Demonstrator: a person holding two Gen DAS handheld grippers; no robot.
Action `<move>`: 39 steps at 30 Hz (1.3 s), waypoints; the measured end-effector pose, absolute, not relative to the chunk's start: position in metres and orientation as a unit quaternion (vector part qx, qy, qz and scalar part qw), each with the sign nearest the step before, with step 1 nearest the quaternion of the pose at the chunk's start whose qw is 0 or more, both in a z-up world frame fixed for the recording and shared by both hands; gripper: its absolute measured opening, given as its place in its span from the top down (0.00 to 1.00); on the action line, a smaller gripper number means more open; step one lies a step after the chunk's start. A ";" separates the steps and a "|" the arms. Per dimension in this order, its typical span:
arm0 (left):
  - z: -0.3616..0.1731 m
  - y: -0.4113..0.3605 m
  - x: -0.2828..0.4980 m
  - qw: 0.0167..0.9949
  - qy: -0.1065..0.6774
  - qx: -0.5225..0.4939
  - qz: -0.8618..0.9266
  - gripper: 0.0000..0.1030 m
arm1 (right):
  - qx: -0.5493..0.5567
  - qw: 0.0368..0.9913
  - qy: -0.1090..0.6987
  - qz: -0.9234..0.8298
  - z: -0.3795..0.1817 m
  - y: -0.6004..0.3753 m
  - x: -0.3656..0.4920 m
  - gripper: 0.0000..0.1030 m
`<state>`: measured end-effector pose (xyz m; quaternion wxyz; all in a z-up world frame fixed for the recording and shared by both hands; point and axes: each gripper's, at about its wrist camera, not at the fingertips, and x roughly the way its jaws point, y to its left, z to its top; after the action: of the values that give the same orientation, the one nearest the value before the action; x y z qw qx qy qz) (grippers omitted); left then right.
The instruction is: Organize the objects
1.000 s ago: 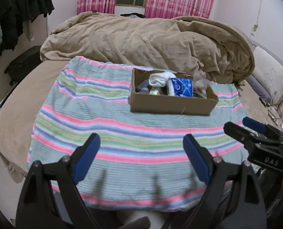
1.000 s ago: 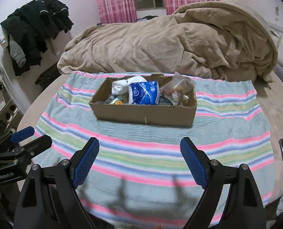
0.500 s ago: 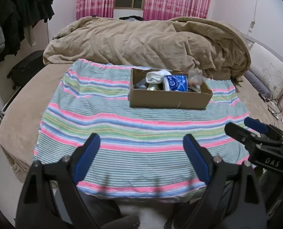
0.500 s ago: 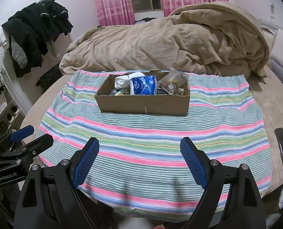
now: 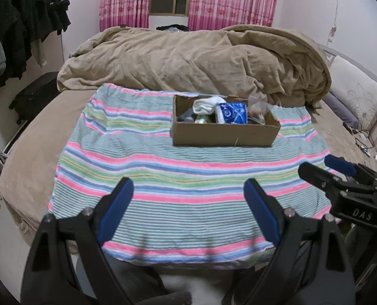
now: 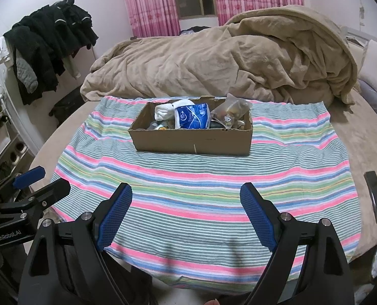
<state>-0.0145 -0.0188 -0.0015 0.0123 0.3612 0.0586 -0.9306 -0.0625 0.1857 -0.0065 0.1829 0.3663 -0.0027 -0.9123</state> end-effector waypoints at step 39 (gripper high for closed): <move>-0.001 -0.019 -0.012 0.005 0.059 0.362 -0.930 0.13 | 0.365 0.182 -0.003 -0.913 -0.008 0.185 -0.059 0.14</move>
<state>-0.0119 -0.0188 -0.0007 0.0047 0.3616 0.0589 -0.9305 -0.0593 0.1850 -0.0077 0.1821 0.3653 -0.0027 -0.9129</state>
